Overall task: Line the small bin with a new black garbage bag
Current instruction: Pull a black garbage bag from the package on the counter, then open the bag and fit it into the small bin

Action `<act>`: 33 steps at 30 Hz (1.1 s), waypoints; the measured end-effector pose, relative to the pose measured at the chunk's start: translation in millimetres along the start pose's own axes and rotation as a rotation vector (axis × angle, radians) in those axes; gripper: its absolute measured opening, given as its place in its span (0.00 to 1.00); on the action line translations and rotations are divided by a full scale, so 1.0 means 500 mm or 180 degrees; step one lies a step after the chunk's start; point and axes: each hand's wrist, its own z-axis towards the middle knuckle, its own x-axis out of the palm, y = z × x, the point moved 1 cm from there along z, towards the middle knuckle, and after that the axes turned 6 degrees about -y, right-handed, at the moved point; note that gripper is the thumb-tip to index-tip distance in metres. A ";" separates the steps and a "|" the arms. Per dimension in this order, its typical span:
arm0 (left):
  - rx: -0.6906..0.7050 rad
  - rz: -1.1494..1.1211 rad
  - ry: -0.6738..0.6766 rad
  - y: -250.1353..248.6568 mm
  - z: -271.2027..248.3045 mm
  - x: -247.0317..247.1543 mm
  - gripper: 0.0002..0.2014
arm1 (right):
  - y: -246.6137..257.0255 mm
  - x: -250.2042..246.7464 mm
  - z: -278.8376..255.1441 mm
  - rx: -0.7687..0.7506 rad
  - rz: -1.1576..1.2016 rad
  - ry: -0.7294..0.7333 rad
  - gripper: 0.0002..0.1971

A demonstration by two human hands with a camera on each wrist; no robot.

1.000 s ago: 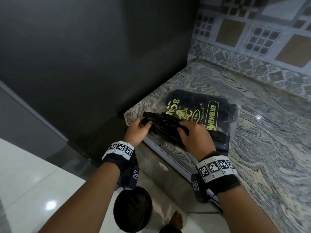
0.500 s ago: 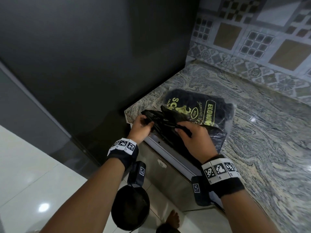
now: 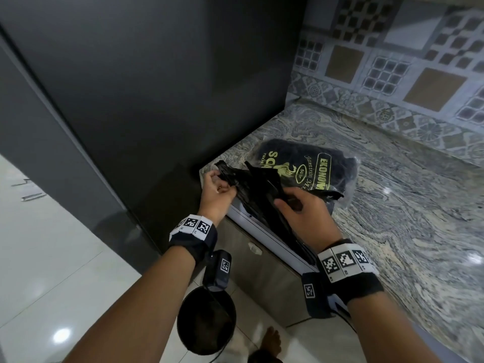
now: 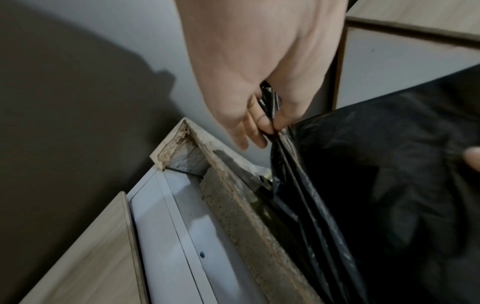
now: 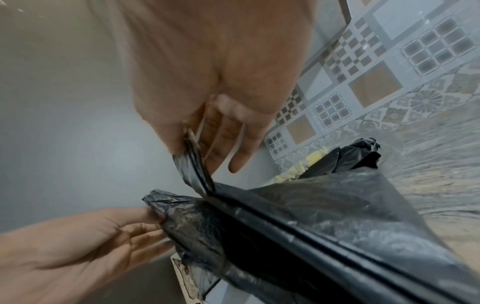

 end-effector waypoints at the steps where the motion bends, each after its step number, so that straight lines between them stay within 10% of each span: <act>1: 0.0074 -0.0055 0.0011 -0.007 -0.007 -0.006 0.24 | 0.007 -0.002 -0.002 -0.0051 0.0082 0.0064 0.17; 15: 0.1410 -0.0085 -0.0230 -0.141 -0.163 -0.181 0.30 | 0.255 0.073 0.080 -0.1147 0.0304 0.0542 0.31; 21: 0.1267 0.0179 -0.0586 -0.154 -0.238 -0.203 0.40 | 0.284 0.101 0.068 -0.1546 0.0371 0.0946 0.04; 33: 0.0555 0.0058 -0.1445 -0.126 -0.381 -0.236 0.06 | 0.236 0.136 -0.026 -0.1751 0.1119 0.2170 0.03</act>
